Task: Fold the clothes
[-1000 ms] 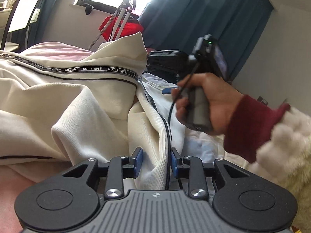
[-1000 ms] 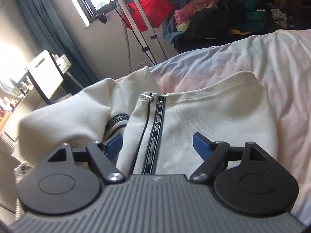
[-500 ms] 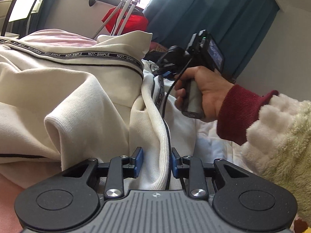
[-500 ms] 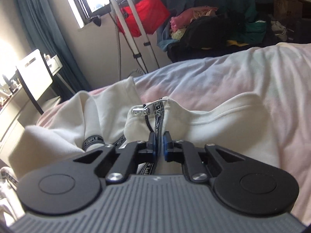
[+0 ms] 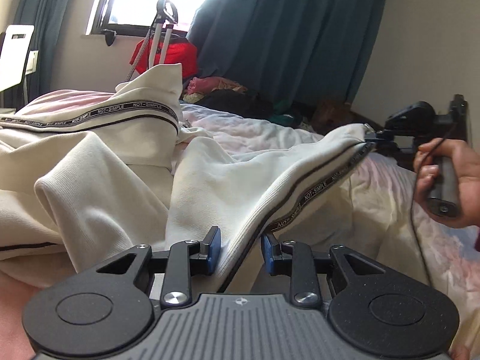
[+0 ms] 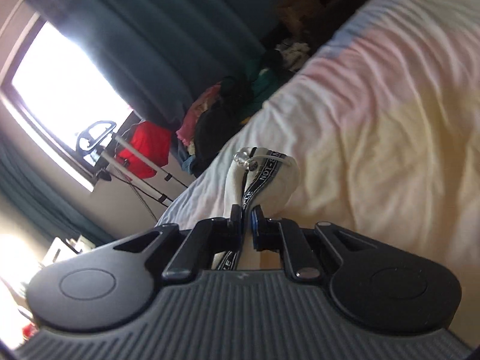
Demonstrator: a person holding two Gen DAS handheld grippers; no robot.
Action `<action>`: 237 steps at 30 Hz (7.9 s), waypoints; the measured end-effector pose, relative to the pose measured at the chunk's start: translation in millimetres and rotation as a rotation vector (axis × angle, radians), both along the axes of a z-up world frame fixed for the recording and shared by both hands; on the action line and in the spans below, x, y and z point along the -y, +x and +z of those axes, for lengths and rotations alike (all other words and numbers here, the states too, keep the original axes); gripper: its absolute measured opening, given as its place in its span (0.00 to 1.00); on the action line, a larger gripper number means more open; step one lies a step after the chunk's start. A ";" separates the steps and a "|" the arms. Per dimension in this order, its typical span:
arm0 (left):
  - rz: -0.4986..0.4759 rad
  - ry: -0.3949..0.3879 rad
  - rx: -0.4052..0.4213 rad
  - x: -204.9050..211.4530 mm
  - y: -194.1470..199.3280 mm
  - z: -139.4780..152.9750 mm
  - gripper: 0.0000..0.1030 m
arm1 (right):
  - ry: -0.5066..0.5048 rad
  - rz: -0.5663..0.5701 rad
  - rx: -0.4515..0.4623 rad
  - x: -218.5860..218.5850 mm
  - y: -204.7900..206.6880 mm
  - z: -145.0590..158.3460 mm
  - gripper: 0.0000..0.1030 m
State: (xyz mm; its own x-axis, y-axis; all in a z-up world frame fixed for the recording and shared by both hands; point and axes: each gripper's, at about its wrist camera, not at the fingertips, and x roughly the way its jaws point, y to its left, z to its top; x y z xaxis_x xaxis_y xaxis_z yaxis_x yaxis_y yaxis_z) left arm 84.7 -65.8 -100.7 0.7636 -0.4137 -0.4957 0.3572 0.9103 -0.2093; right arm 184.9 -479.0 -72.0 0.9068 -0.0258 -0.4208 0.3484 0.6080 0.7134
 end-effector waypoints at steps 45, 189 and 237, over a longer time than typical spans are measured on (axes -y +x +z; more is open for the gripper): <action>-0.044 0.062 0.011 17.0 -24.9 -9.0 0.65 | 0.294 -0.058 -0.066 35.4 -52.9 -100.8 0.15; 0.470 0.089 -0.141 -104.7 -20.9 55.2 0.87 | -0.570 -0.156 -0.462 49.0 -8.3 -80.3 0.35; 0.358 0.251 0.161 -63.5 -96.7 103.6 0.87 | -0.553 0.094 0.057 -143.0 -176.2 68.4 1.00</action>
